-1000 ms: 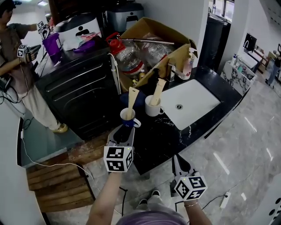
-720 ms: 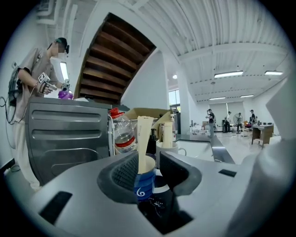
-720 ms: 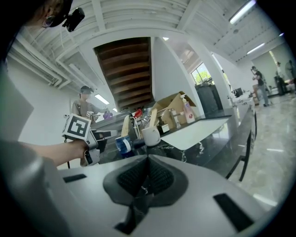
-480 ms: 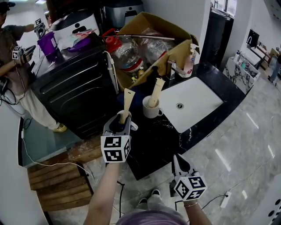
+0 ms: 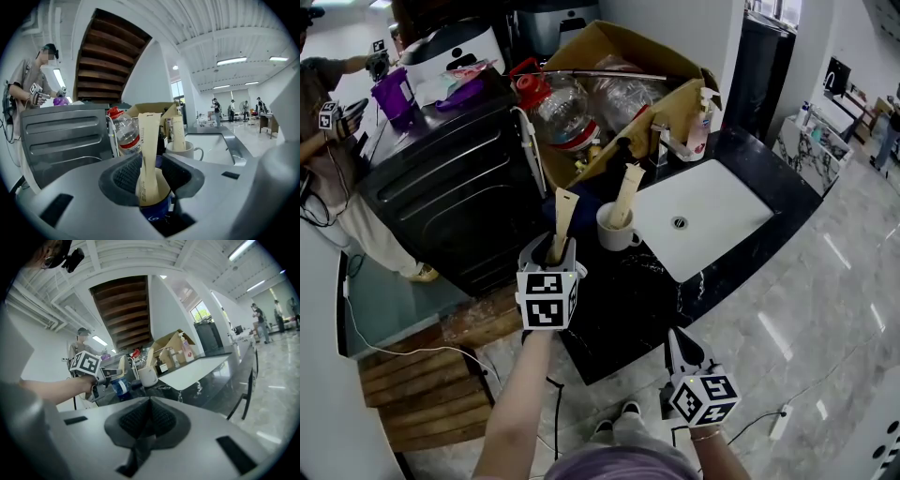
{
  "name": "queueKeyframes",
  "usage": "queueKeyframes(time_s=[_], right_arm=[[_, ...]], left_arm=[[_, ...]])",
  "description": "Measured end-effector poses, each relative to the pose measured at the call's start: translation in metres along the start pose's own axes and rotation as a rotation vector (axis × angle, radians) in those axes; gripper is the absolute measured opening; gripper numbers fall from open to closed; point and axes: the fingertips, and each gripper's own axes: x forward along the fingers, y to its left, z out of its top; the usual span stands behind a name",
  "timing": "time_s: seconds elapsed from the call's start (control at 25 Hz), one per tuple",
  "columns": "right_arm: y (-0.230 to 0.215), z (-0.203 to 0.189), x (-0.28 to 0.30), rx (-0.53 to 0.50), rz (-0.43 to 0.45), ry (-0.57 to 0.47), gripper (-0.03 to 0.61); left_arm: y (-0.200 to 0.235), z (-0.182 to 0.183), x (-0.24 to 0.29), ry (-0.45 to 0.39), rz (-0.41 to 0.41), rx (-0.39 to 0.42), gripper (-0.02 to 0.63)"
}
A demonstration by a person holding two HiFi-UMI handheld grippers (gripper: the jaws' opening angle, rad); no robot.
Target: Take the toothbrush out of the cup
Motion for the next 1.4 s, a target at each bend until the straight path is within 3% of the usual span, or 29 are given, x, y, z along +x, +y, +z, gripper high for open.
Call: queueKeyframes(time_s=[0.24,0.52,1.12,1.4], right_arm=[[-0.001,-0.002,-0.003,0.008,0.0,0.006,0.002],[0.0,-0.001,-0.007,0.01,0.005,0.004,0.002],[0.015,0.002,-0.025,0.011,0.024,-0.027,0.002],[0.027,0.0,-0.037,0.009,0.036,-0.037,0.002]], left_arm=[[0.006,-0.002,0.002,0.02,0.042,0.038,0.1],[0.005,0.005,-0.005,-0.015,0.051,0.051,0.046],[-0.005,0.087,-0.074,-0.278,0.017,0.012,0.037],[-0.021,0.1,-0.116,-0.333,-0.046,-0.009,0.035]])
